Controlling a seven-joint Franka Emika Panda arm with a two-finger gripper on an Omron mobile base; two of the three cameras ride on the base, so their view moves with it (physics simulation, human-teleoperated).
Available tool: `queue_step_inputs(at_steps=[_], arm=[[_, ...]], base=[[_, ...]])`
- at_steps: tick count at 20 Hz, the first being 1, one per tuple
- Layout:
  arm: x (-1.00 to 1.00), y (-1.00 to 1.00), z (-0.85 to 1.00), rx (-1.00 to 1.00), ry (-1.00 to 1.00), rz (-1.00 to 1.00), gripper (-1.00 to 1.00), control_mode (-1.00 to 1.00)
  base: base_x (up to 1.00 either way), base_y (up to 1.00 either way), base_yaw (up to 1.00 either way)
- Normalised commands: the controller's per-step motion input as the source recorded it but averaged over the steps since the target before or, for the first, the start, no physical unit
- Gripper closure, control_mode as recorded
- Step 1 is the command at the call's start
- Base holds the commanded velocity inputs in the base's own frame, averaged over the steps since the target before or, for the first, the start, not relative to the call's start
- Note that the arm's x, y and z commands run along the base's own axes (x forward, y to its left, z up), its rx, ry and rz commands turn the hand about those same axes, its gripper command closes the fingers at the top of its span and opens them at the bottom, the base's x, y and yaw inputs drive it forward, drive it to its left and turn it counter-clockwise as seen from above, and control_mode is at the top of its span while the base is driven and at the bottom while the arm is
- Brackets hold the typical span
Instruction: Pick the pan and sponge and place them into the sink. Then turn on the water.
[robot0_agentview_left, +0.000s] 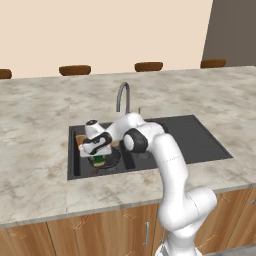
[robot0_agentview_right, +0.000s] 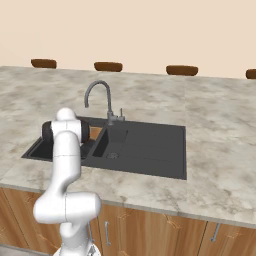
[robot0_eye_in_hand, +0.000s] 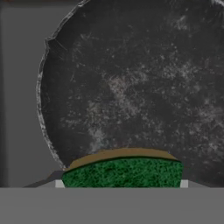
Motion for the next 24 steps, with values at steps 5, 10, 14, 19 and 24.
queue_step_inputs(at_steps=[5, 10, 14, 19, 24], arm=[[0.19, 0.15, -0.36, 0.00, 0.00, -0.05, 1.00, -1.00], [0.21, 0.07, -0.35, 0.00, 0.00, -0.04, 1.00, -1.00], [0.19, 0.08, -0.40, 0.00, 0.02, -0.03, 1.00, -1.00], [0.09, -0.01, -0.35, 0.01, 0.04, -0.01, -1.00, -1.00], [-0.03, -0.04, -0.07, 0.01, -0.01, 0.00, -1.00, -1.00]], base=[[0.00, 0.00, 0.00], [0.00, 0.00, 0.00], [0.00, 0.00, 0.00], [0.00, 0.00, 0.00], [0.00, 0.00, 0.00]])
